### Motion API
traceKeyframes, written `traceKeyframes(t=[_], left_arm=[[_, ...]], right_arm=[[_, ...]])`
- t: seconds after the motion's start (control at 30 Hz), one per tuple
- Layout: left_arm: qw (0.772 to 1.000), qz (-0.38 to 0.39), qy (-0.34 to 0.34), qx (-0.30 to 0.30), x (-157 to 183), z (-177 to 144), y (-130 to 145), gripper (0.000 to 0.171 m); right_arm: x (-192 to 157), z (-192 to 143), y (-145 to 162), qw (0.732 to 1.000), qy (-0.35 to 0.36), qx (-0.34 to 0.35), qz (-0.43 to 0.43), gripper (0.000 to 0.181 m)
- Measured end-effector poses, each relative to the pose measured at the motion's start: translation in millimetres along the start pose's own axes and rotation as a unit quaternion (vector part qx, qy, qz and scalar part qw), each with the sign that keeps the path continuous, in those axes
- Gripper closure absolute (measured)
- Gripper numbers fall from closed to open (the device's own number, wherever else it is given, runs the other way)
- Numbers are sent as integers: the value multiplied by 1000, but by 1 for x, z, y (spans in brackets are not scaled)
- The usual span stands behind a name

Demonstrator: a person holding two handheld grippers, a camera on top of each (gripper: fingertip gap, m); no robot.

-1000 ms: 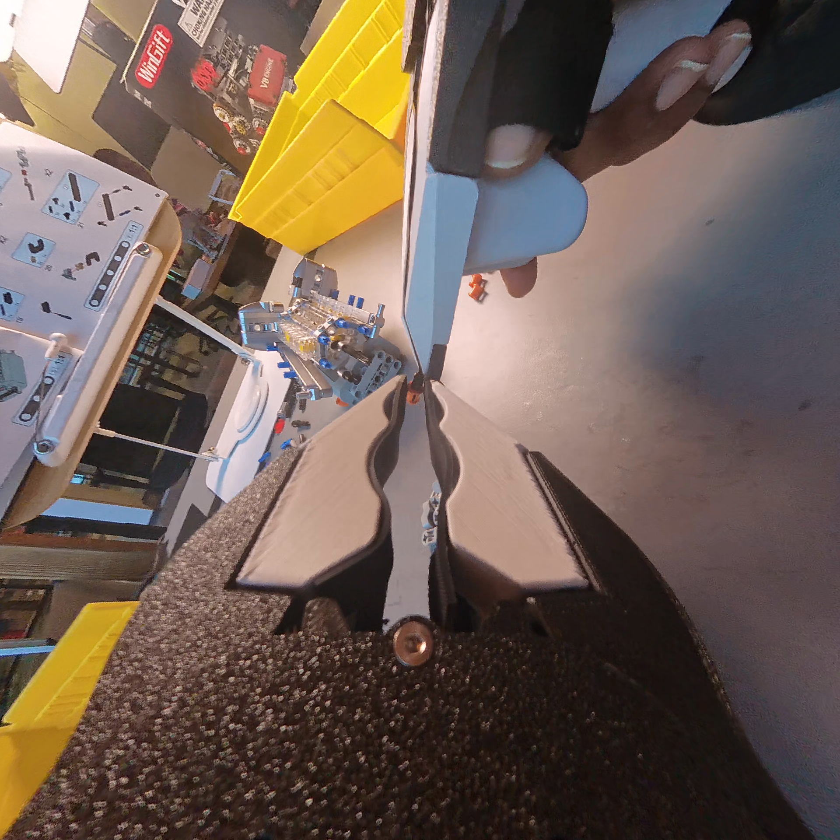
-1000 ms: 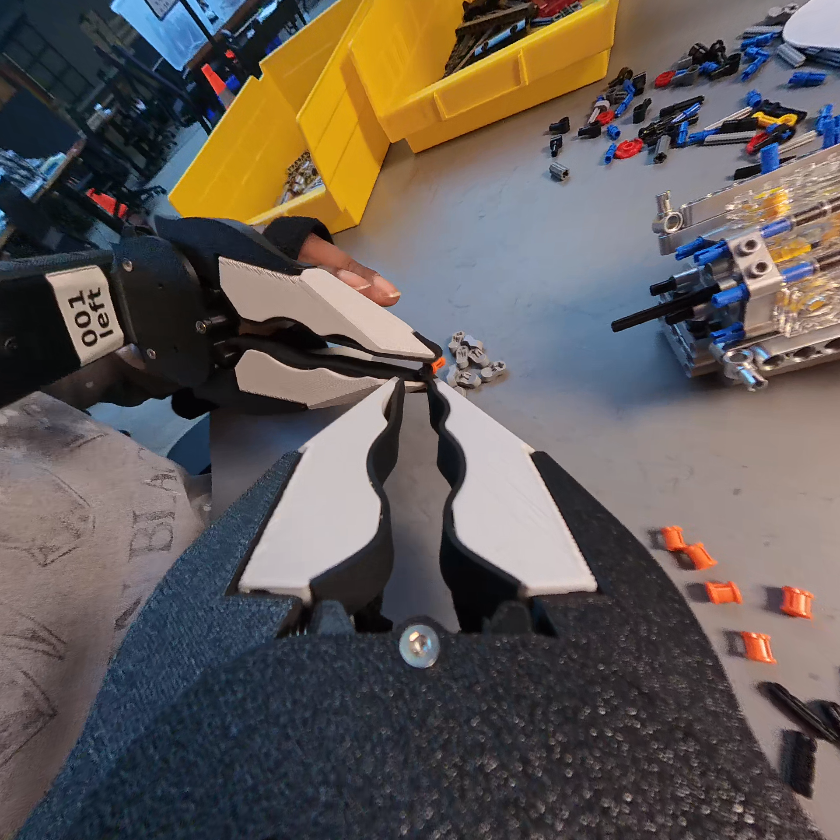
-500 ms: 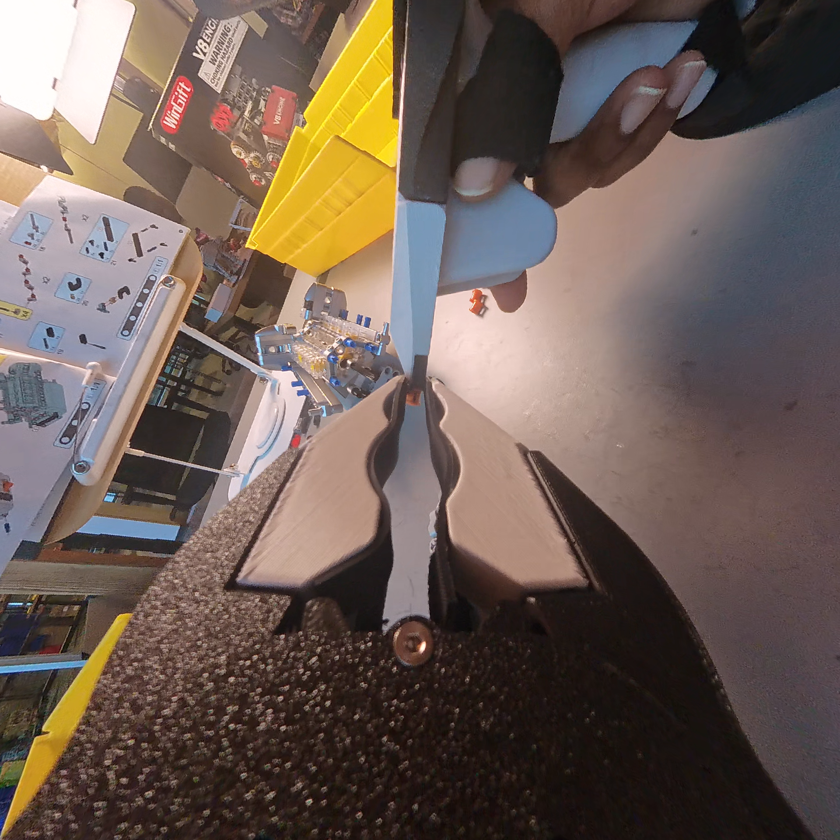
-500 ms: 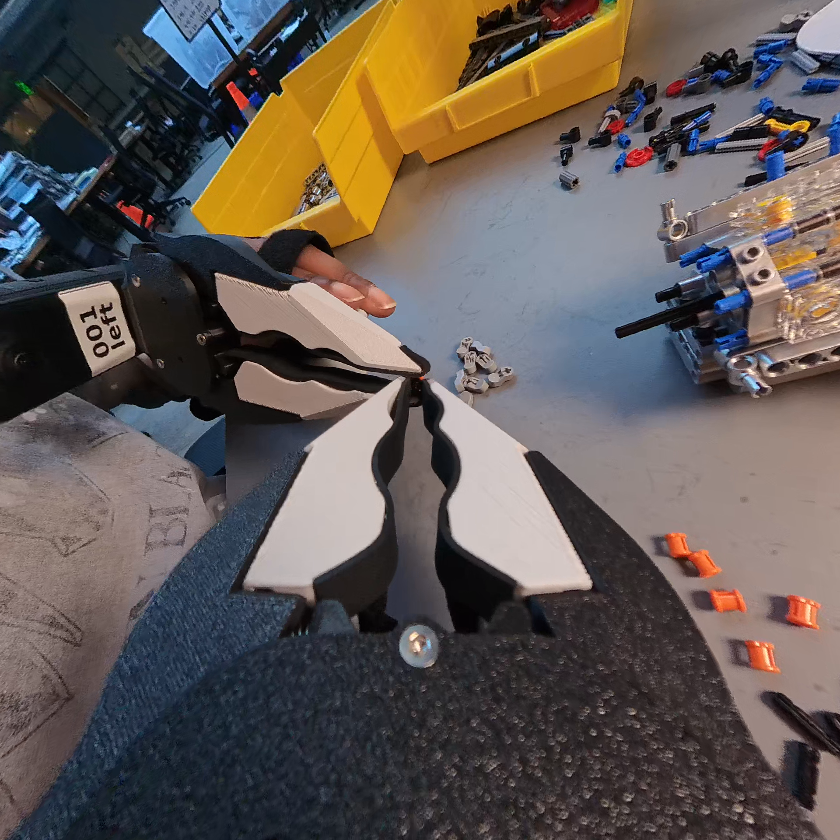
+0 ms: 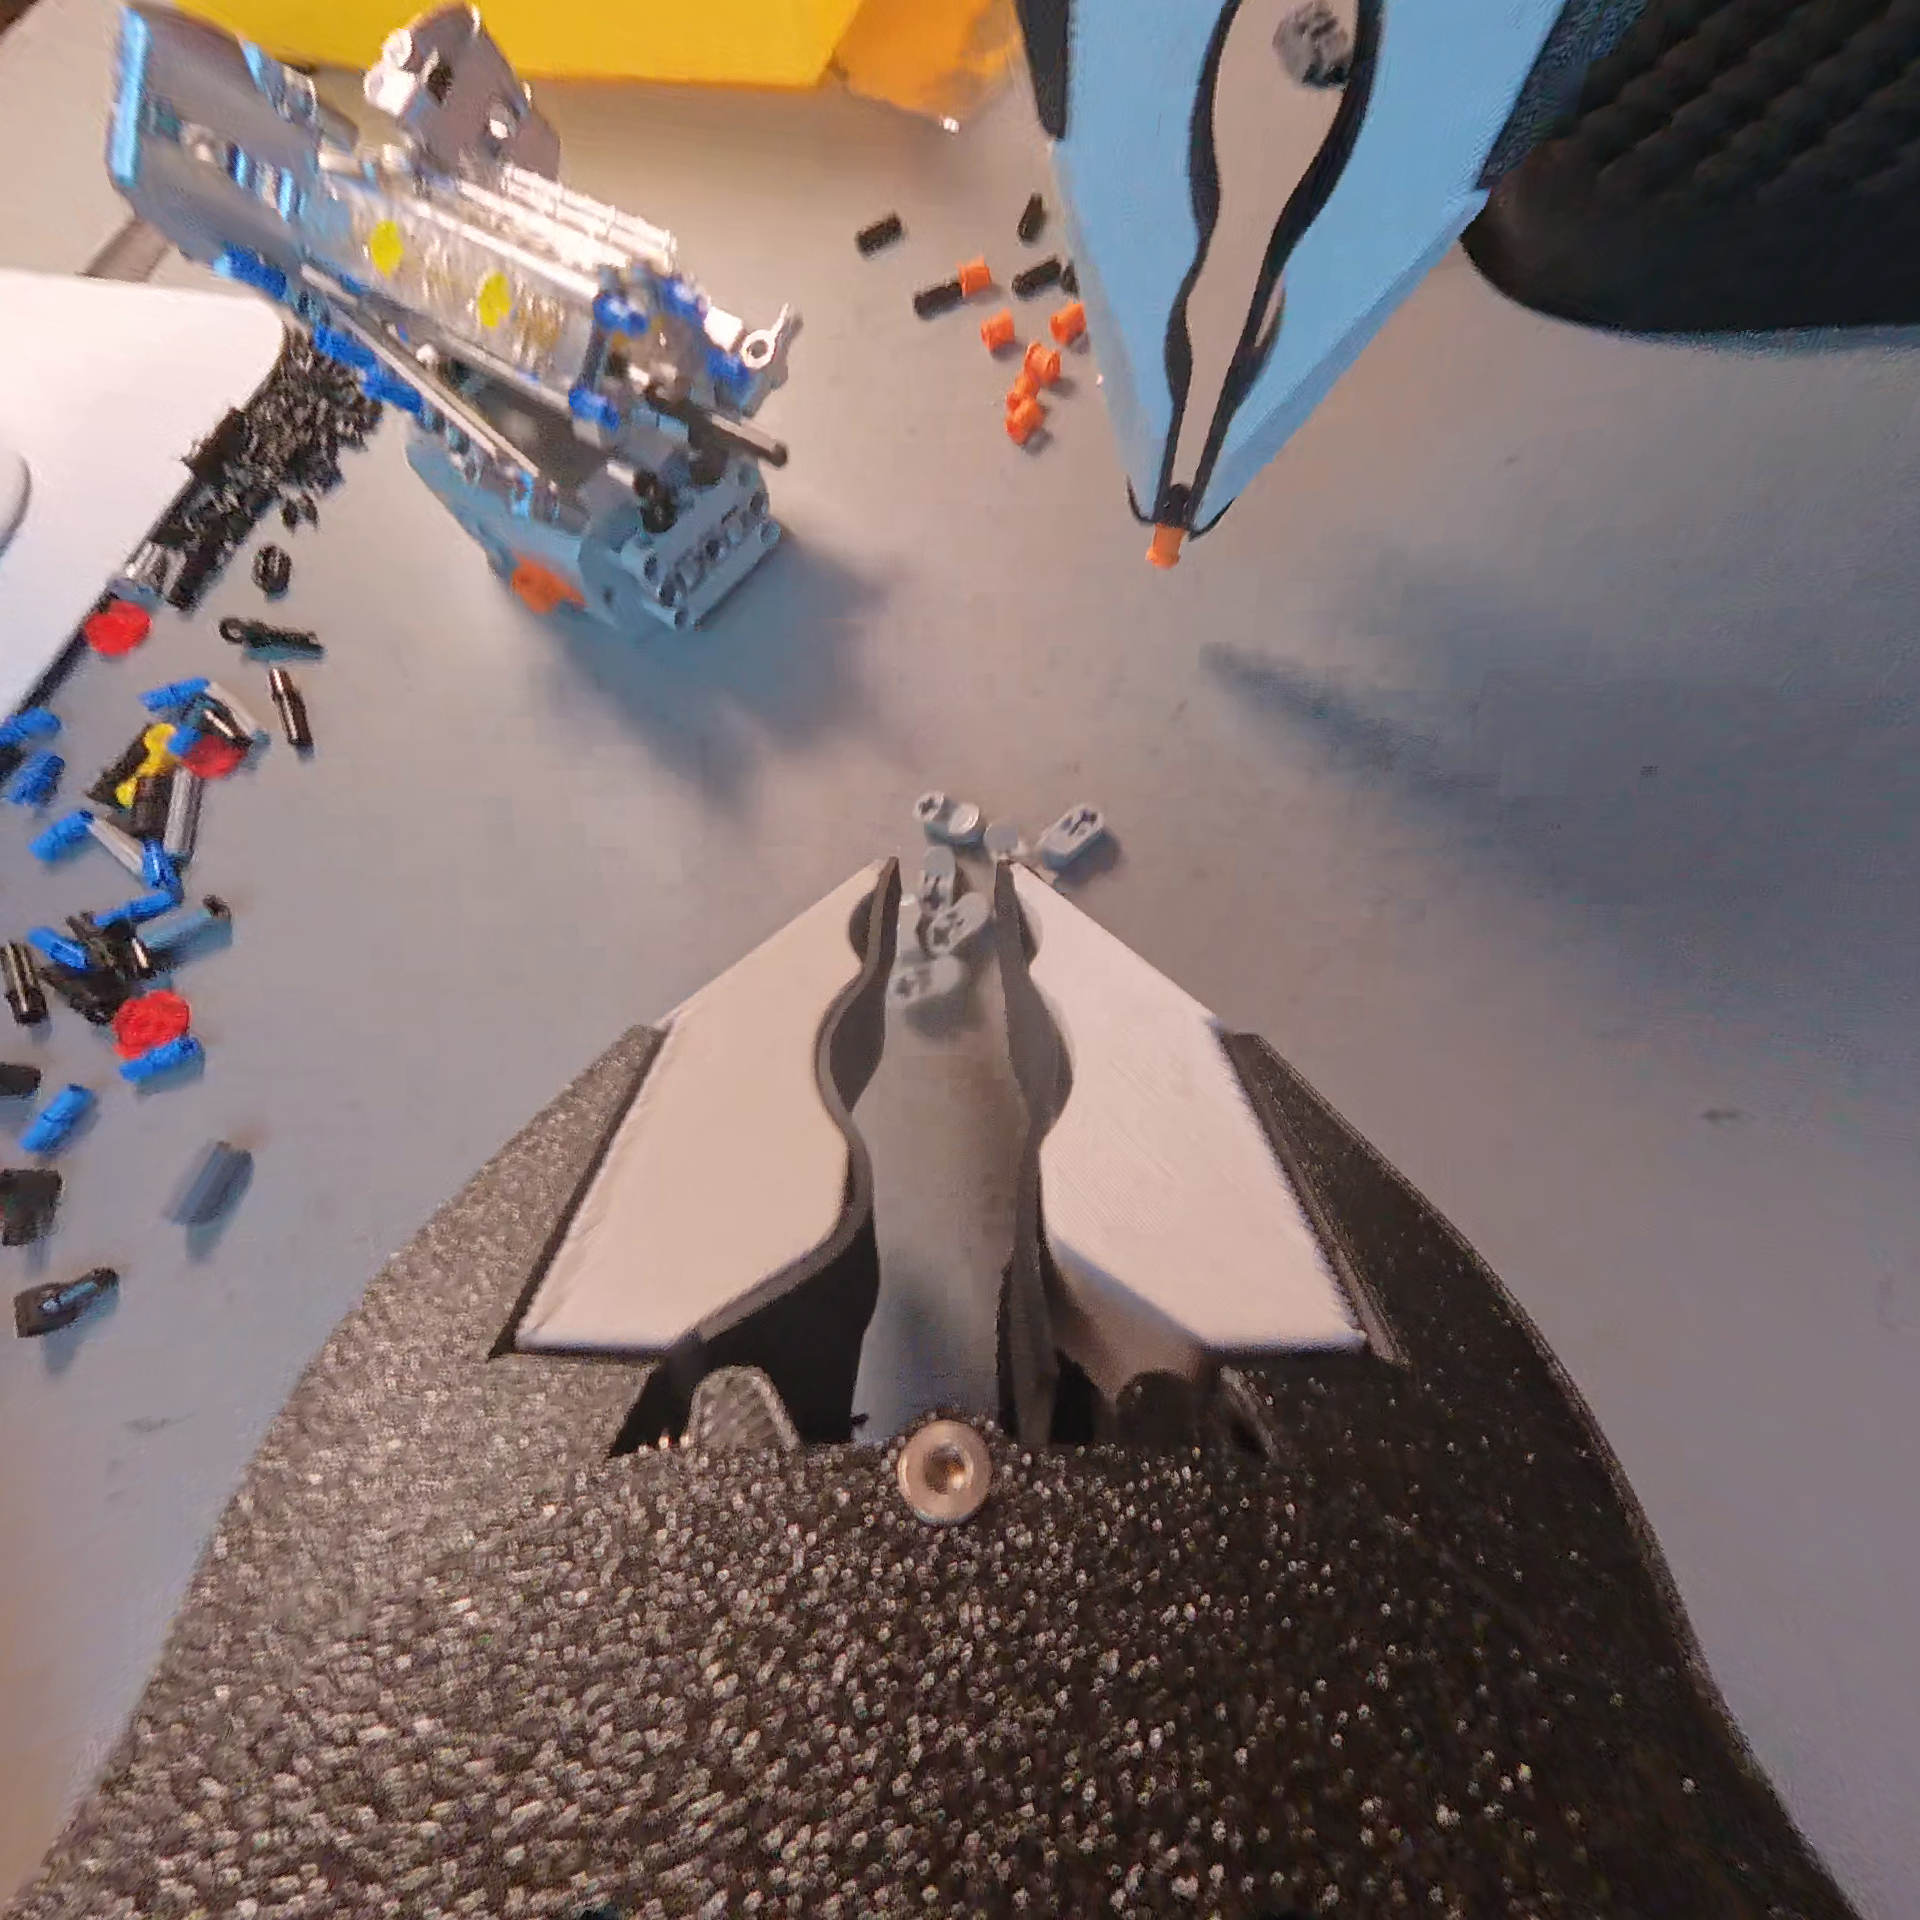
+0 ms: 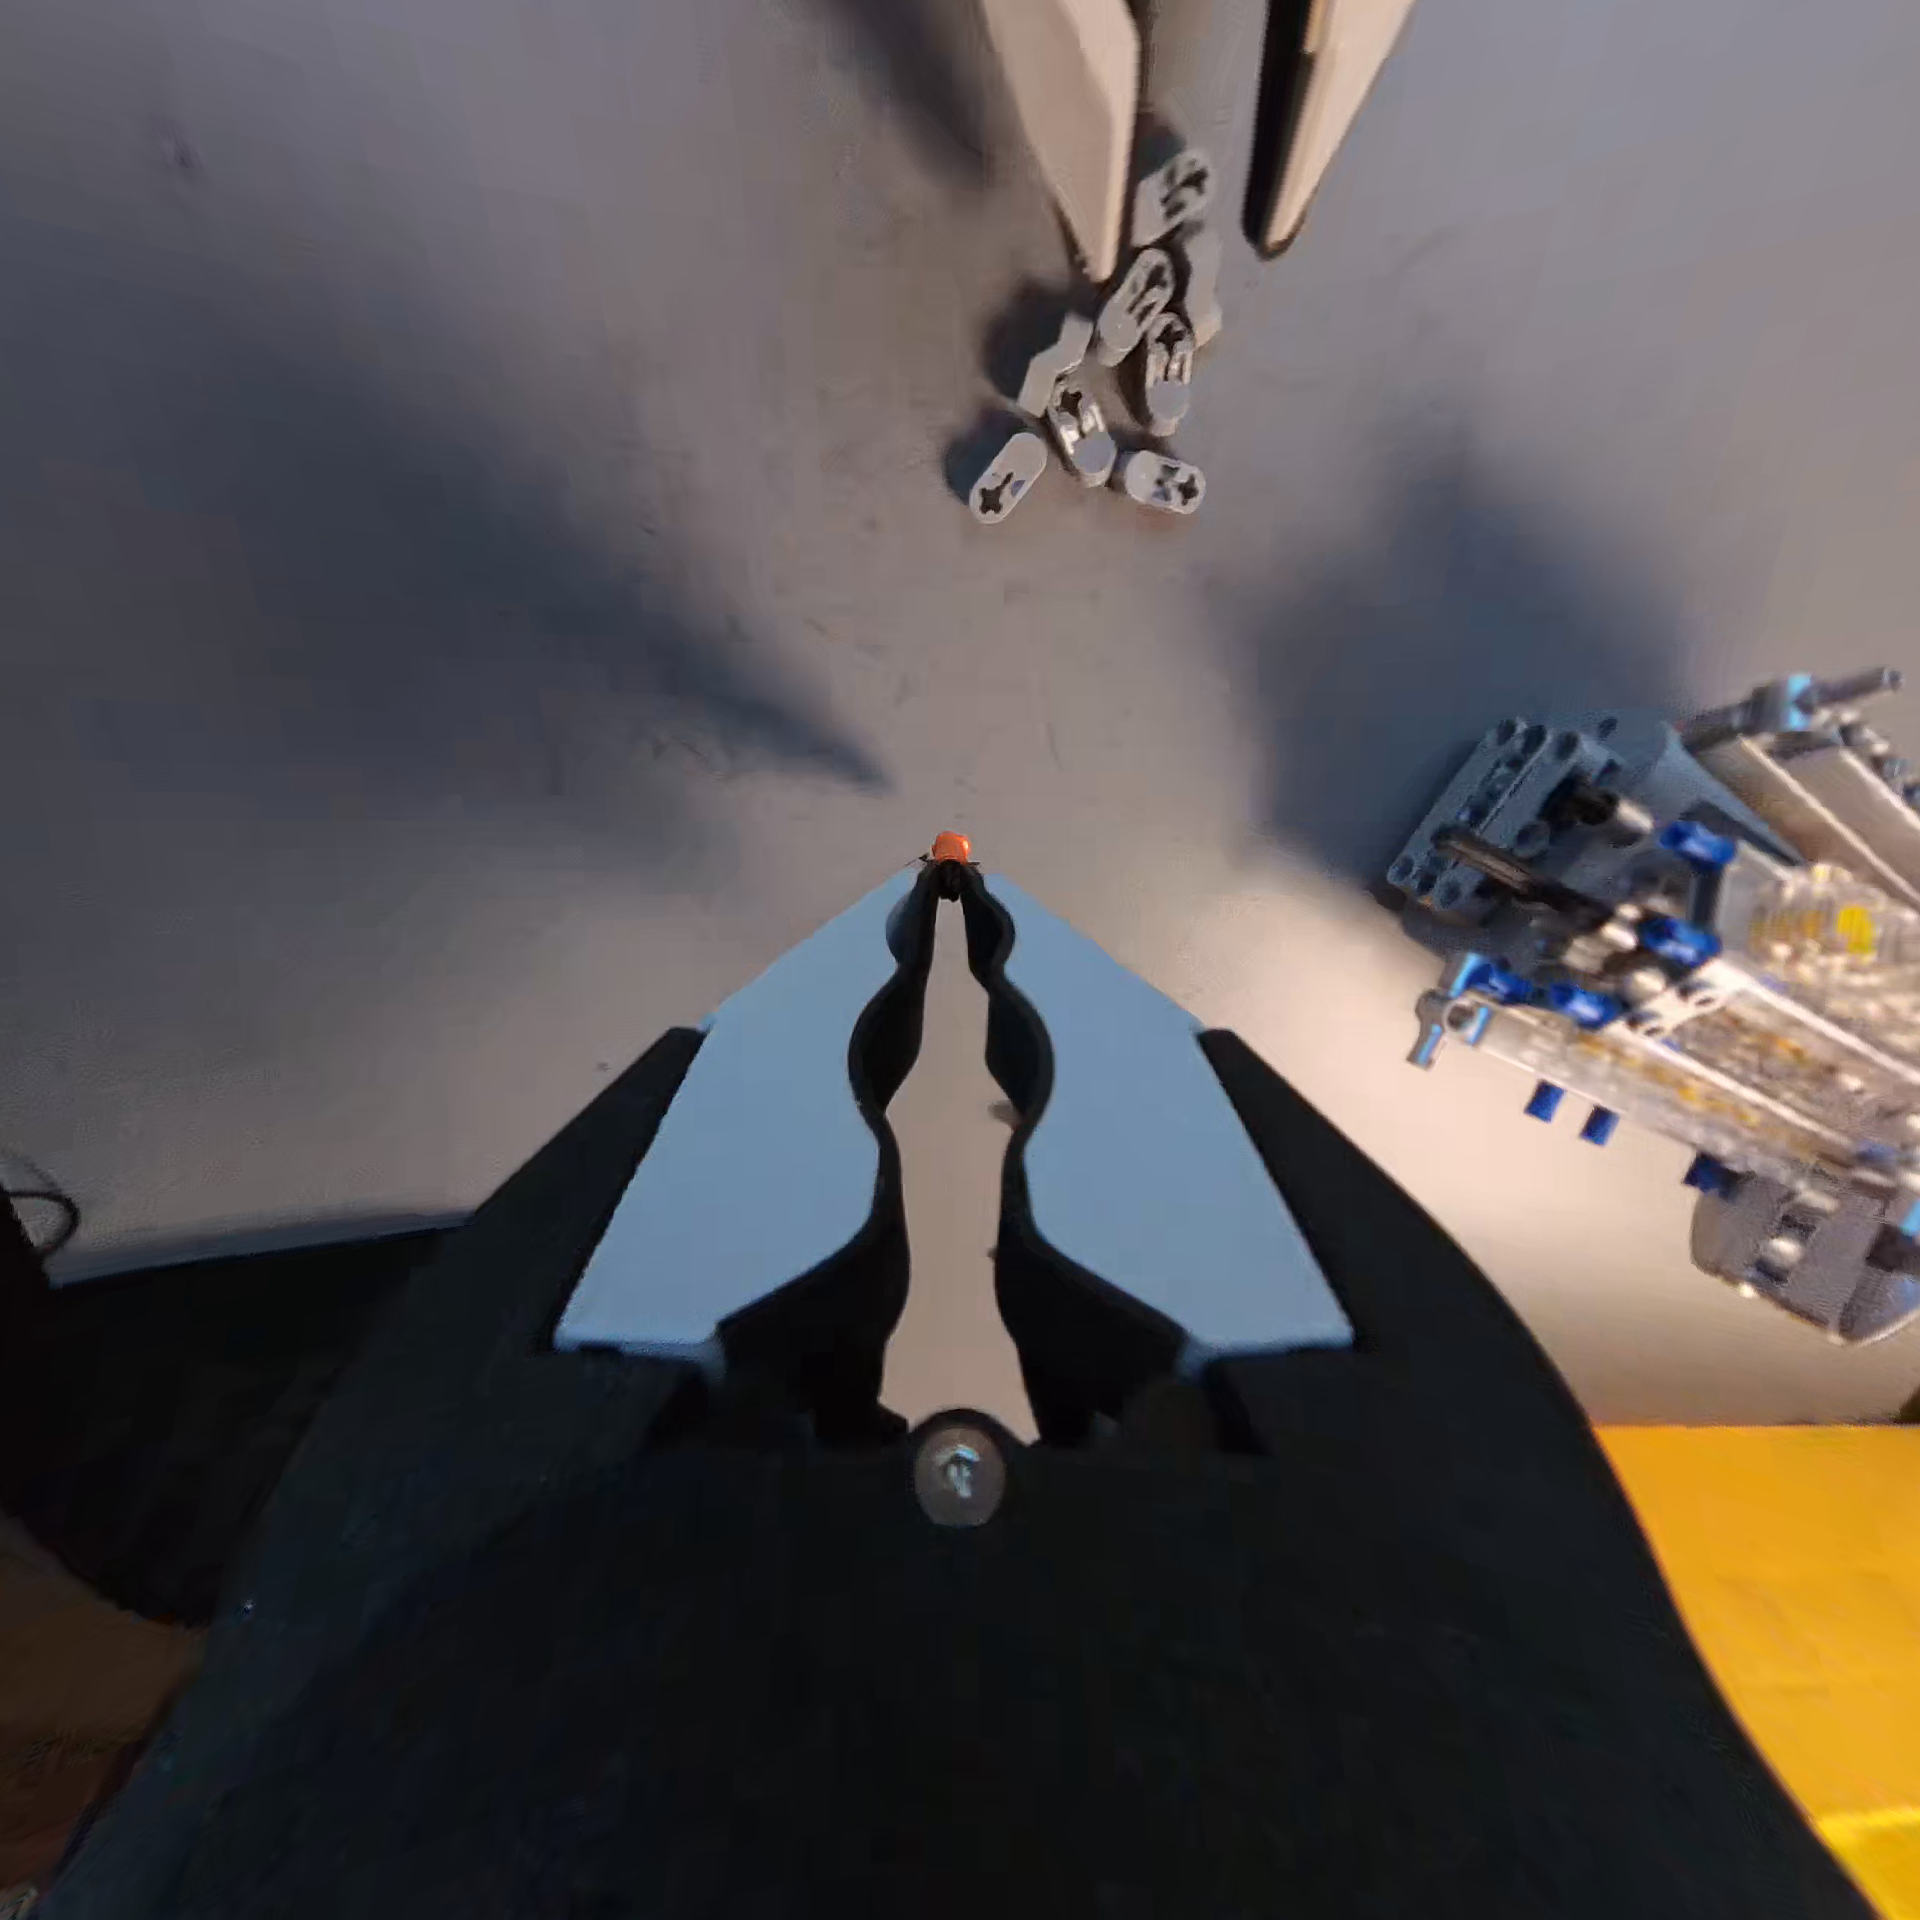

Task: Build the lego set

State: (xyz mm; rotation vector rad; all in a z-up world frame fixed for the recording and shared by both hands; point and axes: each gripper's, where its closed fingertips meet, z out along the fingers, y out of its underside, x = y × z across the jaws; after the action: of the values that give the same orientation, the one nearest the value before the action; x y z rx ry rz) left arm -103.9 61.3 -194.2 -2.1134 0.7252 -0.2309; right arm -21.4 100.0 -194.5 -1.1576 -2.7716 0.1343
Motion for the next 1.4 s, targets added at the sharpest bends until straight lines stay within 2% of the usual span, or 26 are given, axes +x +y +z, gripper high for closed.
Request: traceKeyframes(t=[0.17,0.43,0.53,0.6,0.73,0.87,1.03,1.2,1.4], left_arm=[[1000,-22,-8,-10,-14,-5,11,156],[1000,-6,3,-25,-7,-3,16,156],[999,-9,11,-32,-5,-3,18,156],[999,-7,12,-38,-4,-3,20,156],[999,3,7,-49,-4,-2,23,155],[999,-4,15,-47,-3,0,23,155],[998,-9,26,-51,2,0,23,164],[998,8,20,-59,4,0,23,168],[997,12,46,-56,13,-1,22,171]], right_arm=[[2,10,-1,997,-18,-58,-56,177],[4,14,-5,997,-31,-50,-54,170],[12,-1,-10,1000,-7,6,-22,163],[15,-22,-20,995,4,94,21,162],[16,-56,-28,955,25,279,96,160],[9,-60,-24,914,33,380,138,160],[11,-55,-25,891,41,424,159,160],[9,-49,-35,890,50,429,145,160],[5,-38,-37,899,59,414,130,160]])
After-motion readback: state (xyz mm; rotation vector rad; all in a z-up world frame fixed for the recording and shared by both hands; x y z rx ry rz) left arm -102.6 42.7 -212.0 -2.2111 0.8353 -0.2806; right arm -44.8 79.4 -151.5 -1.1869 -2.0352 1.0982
